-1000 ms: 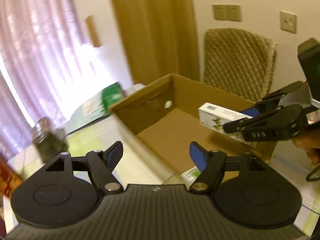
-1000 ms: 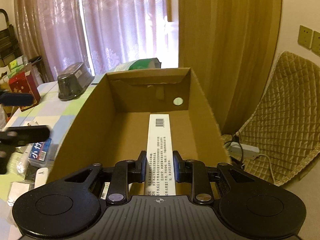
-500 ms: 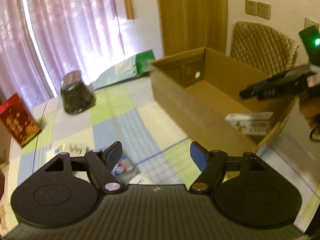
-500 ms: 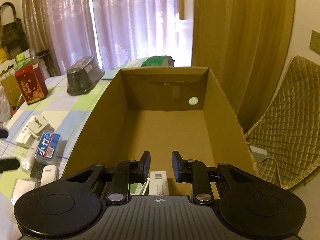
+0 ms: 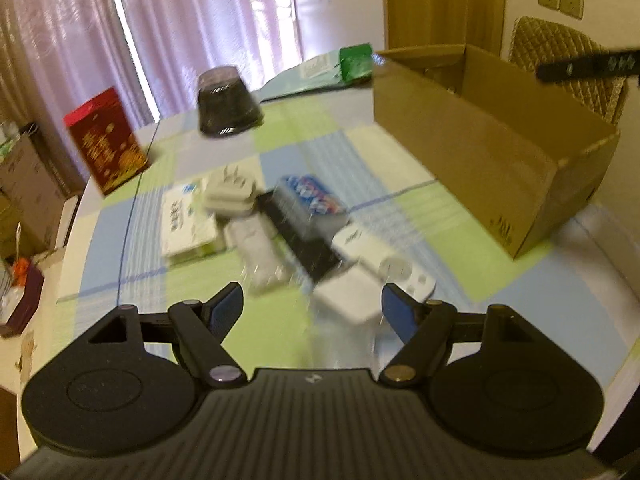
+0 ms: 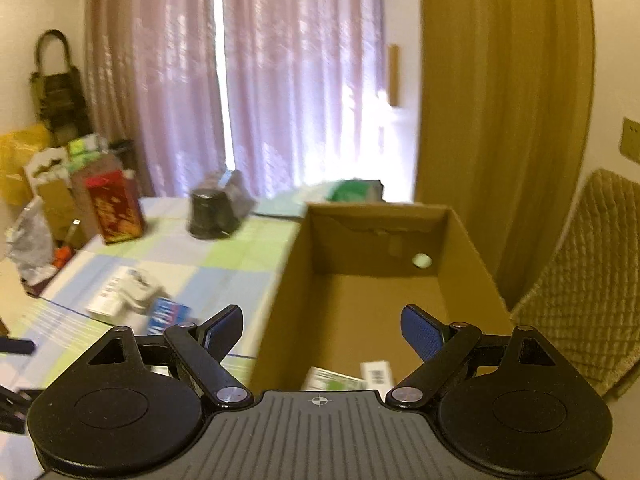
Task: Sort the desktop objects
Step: 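Grasp the clear plastic cup with the left tool while the right grasps the packaged white square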
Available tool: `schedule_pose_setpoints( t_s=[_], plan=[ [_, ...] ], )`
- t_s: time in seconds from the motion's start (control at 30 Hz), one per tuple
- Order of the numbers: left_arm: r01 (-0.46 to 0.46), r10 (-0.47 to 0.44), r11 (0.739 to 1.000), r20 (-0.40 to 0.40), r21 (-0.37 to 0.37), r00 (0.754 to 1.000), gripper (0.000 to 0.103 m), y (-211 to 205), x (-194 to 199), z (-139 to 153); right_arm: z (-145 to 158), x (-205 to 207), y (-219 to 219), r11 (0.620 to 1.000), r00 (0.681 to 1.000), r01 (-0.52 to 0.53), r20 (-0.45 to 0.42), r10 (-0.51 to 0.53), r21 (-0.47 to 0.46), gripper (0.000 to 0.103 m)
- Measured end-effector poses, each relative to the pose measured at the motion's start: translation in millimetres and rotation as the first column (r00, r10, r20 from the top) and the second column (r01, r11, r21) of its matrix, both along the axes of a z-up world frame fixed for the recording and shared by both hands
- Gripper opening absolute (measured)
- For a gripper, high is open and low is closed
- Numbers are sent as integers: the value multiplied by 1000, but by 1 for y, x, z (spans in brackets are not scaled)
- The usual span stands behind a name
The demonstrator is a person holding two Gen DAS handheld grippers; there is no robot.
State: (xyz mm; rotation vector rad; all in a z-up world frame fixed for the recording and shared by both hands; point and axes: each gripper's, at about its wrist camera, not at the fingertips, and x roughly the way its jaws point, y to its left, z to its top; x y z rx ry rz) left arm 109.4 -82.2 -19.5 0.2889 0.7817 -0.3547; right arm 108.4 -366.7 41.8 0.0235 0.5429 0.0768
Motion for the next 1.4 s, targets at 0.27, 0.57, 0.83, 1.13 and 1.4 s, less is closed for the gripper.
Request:
schedule_pose_setpoints(
  t_s=[0.27, 0.57, 0.83, 1.13, 1.4],
  plan=[
    [-45, 45, 999, -44, 0, 998, 74, 26, -30, -18, 7, -34, 62, 992, 991, -125, 60, 124, 14, 89],
    [-26, 25, 1000, -78, -5, 997, 75, 21, -39, -39, -26, -46, 102, 979, 978, -201, -53, 202, 18, 101],
    [-5, 4, 1000, -82, -14, 997, 75, 5, -27, -62, -49, -42, 107, 980, 971, -191, -136, 198, 64, 101],
    [-5, 3, 1000, -109, -17, 994, 65, -5, -4, -83, -65, -39, 108, 980, 960, -194, -194, 201, 55, 101],
    [-11, 7, 1000, -146, -28, 989, 46, 16, -8, -84, -80, -21, 128, 974, 945, -204, -240, 222, 95, 101]
  ],
)
